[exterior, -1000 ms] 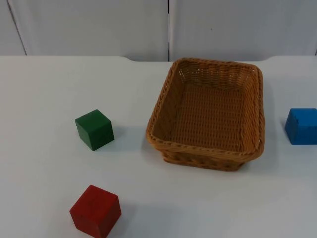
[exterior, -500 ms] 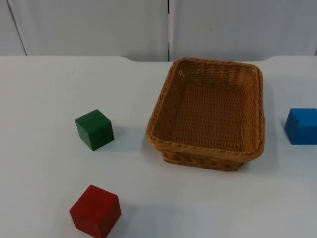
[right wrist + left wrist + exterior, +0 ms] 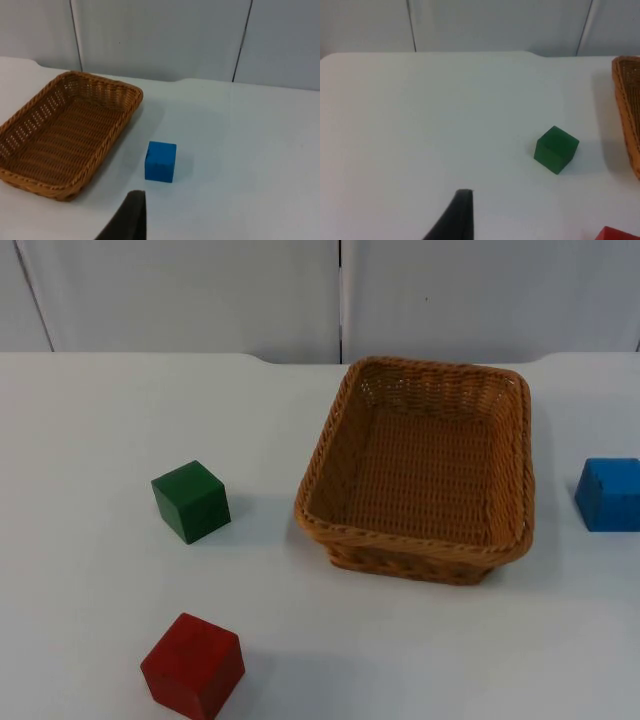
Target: Pick up one cube with each hand and place exactly two cubes into the same basket, leaving the remaining cube outside.
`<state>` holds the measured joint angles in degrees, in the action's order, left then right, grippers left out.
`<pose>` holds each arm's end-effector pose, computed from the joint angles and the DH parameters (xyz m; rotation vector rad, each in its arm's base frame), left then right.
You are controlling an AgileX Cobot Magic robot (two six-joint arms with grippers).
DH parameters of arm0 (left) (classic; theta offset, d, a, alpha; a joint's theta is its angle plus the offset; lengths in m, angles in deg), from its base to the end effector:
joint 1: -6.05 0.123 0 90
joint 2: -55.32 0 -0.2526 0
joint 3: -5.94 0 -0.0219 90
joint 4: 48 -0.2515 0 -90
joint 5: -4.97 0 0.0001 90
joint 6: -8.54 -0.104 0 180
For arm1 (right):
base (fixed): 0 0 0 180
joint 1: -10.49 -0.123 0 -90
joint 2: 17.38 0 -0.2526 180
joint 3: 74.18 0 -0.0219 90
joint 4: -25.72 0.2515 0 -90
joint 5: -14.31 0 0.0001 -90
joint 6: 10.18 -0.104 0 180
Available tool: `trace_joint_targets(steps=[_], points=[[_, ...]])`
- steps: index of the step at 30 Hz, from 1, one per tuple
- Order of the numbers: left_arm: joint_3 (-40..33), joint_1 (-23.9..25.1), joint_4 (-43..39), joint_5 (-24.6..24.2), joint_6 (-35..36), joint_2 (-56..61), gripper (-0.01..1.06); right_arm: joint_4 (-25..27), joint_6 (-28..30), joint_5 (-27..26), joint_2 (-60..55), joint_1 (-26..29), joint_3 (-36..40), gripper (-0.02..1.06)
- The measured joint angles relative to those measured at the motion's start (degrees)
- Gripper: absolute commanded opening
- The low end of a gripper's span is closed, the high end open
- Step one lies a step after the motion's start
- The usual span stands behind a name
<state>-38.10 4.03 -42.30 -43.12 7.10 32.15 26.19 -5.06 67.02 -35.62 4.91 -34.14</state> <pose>0.0847 -0.0107 0.2958 0.0410 2.0103 -0.1233 0.0592 0.0065 0.3156 -0.1802 1.9288 0.0150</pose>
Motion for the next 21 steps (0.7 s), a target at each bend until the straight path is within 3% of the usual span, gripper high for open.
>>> trace_joint_targets(steps=[21], points=[[7.5, 0.0, 0.5, 4.0, -2.1, -14.3, 1.05, 1.4, 0.0, -0.4, -21.8, 0.0, -9.7, 1.05]])
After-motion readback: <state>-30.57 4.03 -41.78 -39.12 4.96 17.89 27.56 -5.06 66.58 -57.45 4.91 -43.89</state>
